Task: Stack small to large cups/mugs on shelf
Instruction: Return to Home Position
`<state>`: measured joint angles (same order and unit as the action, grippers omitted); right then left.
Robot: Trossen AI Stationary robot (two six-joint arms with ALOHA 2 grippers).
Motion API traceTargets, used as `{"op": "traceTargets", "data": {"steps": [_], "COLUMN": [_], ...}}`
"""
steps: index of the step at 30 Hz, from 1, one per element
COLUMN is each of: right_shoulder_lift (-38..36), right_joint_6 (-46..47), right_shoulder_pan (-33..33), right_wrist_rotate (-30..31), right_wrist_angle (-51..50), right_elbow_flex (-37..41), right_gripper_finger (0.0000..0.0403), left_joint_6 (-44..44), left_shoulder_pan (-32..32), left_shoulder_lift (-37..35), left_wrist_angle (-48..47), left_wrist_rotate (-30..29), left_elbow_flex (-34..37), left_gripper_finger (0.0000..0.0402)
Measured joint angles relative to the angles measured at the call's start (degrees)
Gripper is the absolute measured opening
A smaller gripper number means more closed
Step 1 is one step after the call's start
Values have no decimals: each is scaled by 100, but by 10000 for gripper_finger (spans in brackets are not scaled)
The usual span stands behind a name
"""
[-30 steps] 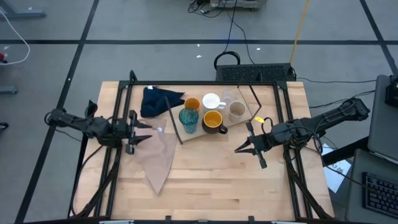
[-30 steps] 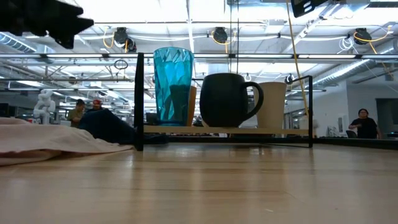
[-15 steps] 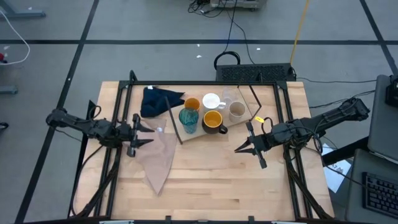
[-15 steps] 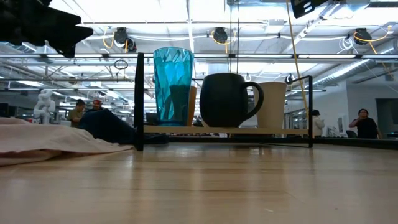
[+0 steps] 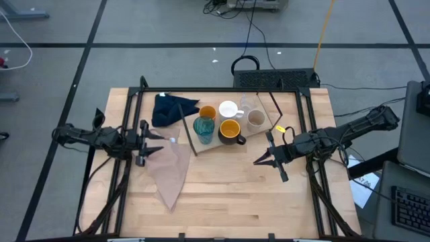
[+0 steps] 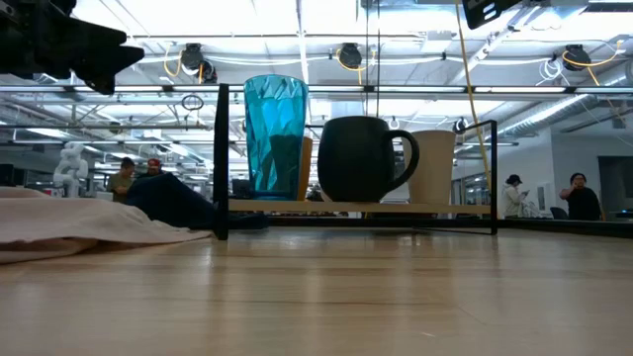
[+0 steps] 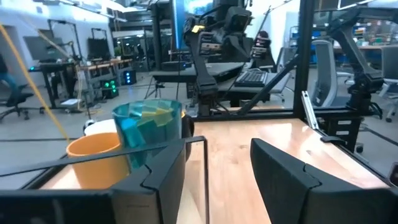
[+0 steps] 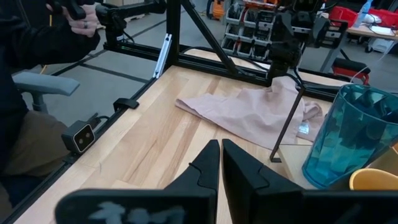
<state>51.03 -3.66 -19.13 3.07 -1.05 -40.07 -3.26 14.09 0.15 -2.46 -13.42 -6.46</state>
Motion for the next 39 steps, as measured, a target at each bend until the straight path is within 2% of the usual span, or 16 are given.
{"op": "traceTargets", "data": {"steps": [7,13,20,30,35,39], "right_shoulder_lift": [0,0,0,16,44,-512], "right_joint_6": [-16,-7,-8,-191,-309,-150], "right_shoulder_pan": [1,1,1,1,1,-41], "right_wrist_rotate": [11,13,13,32,614,825], "right_wrist_angle": [-3,3,22,113,361,-117], "right_elbow_flex": [0,0,0,0,53,153], "right_gripper_finger": [9,9,9,9,9,9], "left_joint_6": [67,218,262,702,637,665], "left_shoulder_pan": [-395,-702,-886,-896,-898,-898], "left_shoulder_lift": [1,1,43,85,95,95], "left_wrist_angle": [184,803,856,363,354,345], "left_wrist_rotate": [517,843,1103,1079,1021,1013], "left_elbow_flex": [59,592,590,584,584,584], "left_gripper_finger": [184,184,184,184,184,184]}}
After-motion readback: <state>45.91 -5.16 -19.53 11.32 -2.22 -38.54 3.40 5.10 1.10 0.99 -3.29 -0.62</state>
